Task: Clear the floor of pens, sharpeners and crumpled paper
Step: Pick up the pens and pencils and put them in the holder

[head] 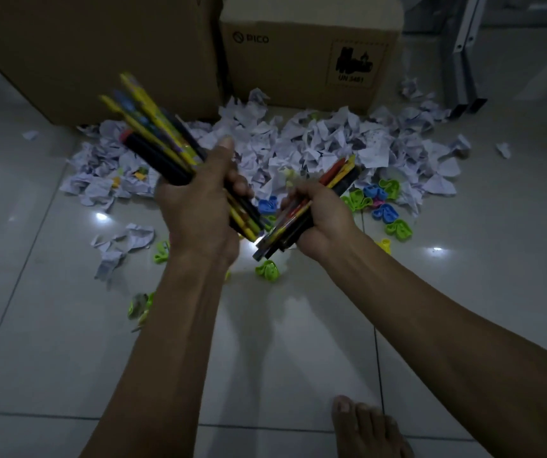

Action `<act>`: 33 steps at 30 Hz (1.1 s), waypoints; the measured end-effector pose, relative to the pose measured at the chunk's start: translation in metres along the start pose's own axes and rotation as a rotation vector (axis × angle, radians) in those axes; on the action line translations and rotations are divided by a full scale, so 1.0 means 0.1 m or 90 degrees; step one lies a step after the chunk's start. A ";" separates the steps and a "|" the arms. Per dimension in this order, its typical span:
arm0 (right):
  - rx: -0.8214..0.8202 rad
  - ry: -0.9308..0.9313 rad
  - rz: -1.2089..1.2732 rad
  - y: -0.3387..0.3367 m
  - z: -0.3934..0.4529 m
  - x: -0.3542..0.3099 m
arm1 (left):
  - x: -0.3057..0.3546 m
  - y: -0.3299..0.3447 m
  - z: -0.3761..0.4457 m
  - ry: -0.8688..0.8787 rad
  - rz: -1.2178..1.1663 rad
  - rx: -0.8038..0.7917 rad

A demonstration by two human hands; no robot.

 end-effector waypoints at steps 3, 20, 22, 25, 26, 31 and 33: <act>0.007 -0.046 0.047 -0.01 -0.05 -0.21 | -0.01 -0.30 0.20 0.006 0.035 0.066; -0.046 -0.438 -0.204 0.43 -0.69 -0.15 | -1.04 0.08 -0.30 -0.455 -0.282 0.014; -0.037 -0.437 -0.207 0.41 -0.67 -0.14 | -1.05 0.12 -0.34 -0.461 -0.297 0.003; -0.030 -0.442 -0.187 0.39 -0.67 -0.19 | -1.08 0.11 -0.38 -0.472 -0.291 0.014; -0.035 -0.451 -0.178 0.39 -0.67 -0.20 | -1.11 0.09 -0.38 -0.482 -0.294 0.024; -0.039 -0.479 -0.167 0.40 -0.66 -0.12 | -1.13 0.13 -0.44 -0.504 -0.348 0.001; -0.026 -0.472 -0.167 0.38 -0.63 -0.06 | -1.14 0.13 -0.45 -0.498 -0.377 0.003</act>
Point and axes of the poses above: each hand's wrist, its own z-axis towards the middle knuckle, its own y-axis out of the palm, x = y × z, the point moved 6 cm from there along z, towards the middle knuckle, and after that the axes turned 11 degrees about y, right-handed, at the moved point
